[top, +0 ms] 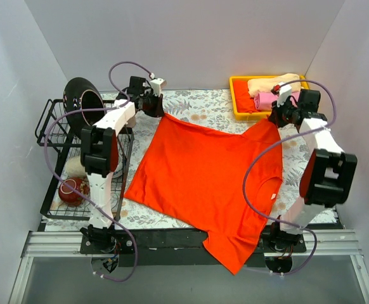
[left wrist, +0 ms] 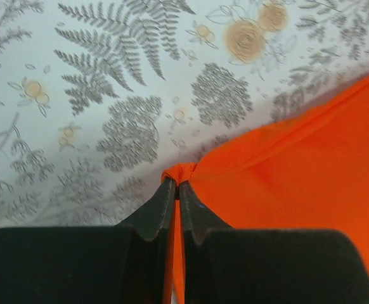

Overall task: Roll the t-shirts
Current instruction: Flatten out the T-shirt at the center of the board, then fold the T-shirt at the center of the board.

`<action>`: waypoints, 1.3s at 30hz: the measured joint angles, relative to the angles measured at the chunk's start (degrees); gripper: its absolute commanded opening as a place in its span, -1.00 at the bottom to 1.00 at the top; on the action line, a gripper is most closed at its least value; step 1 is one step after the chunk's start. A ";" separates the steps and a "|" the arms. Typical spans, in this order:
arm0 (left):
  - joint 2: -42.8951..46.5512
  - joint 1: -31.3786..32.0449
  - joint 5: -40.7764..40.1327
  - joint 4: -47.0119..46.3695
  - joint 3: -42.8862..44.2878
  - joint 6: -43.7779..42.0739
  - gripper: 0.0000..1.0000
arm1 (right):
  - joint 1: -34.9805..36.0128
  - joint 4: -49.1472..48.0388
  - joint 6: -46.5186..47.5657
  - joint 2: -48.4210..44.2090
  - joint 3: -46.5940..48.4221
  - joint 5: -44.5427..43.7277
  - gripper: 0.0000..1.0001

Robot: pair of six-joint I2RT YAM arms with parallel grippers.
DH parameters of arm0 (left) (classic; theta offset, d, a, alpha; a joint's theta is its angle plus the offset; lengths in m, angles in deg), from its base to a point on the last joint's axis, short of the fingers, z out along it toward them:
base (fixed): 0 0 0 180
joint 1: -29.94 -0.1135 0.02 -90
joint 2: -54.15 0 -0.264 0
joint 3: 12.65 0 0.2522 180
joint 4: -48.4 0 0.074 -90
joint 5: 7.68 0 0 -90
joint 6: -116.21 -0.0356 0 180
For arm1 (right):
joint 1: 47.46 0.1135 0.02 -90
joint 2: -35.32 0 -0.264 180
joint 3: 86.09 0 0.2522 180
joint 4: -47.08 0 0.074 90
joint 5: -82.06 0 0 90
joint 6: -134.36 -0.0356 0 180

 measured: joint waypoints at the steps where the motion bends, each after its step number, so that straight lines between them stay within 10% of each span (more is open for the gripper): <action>1: -3.02 0.00 -0.44 0.61 3.15 -0.55 -1.00 | 0.00 -0.26 0.46 2.97 1.79 -0.48 -0.97; 20: -10.23 -0.35 -4.85 -3.19 16.65 -2.29 -1.00 | 1.86 0.39 5.01 16.28 19.74 -4.96 -0.97; 39: -4.90 -1.77 -1.51 0.81 5.70 -11.02 -1.00 | 3.98 10.32 10.03 -9.94 -5.75 -4.22 -0.97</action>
